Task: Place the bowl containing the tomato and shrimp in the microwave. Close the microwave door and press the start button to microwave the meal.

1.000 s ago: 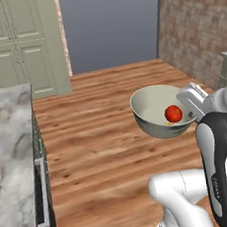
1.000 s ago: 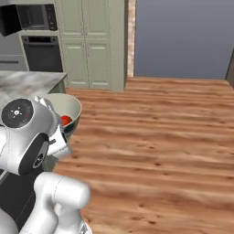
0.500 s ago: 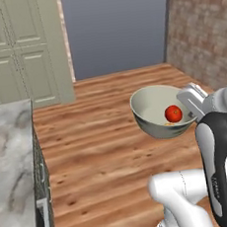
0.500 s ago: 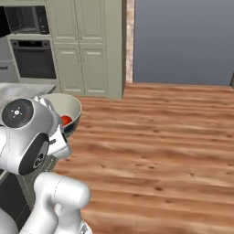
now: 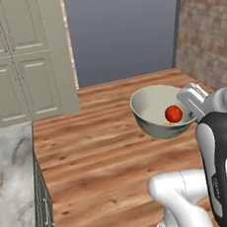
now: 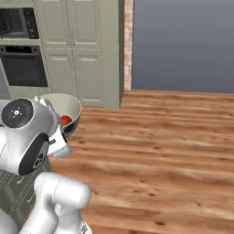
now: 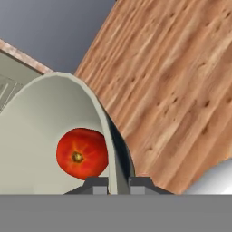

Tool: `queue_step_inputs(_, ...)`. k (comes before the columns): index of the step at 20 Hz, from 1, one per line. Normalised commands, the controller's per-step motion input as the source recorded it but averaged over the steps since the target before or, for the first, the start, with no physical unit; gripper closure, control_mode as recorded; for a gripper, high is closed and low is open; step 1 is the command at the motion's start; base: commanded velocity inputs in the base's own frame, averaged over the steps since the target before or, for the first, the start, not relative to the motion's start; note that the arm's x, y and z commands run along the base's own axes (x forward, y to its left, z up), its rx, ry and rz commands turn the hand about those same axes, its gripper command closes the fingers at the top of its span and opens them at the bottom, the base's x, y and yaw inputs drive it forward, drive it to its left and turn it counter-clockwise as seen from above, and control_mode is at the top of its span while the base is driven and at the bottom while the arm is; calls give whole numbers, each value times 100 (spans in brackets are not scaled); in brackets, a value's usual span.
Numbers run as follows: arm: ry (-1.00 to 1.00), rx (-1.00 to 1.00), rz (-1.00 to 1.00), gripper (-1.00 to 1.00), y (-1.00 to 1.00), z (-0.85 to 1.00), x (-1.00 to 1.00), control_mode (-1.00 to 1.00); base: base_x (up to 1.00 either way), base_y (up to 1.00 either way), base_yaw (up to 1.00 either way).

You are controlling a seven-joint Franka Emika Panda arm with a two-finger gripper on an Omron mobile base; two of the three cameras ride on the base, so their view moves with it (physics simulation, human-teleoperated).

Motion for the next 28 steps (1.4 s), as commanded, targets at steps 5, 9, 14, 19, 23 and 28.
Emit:
queue_step_inputs(5,0,0,0,100,0,0,0,100,100,0,8)
queue_step_inputs(9,0,0,0,100,0,0,0,100,100,0,24)
queue_step_inputs(14,0,0,0,100,0,0,0,100,100,0,32)
queue_step_inputs(19,0,0,0,100,0,0,0,100,100,0,40)
queue_step_inputs(23,0,0,0,100,0,0,0,100,100,0,46)
queue_step_inputs(28,0,0,0,100,0,0,0,100,100,0,47)
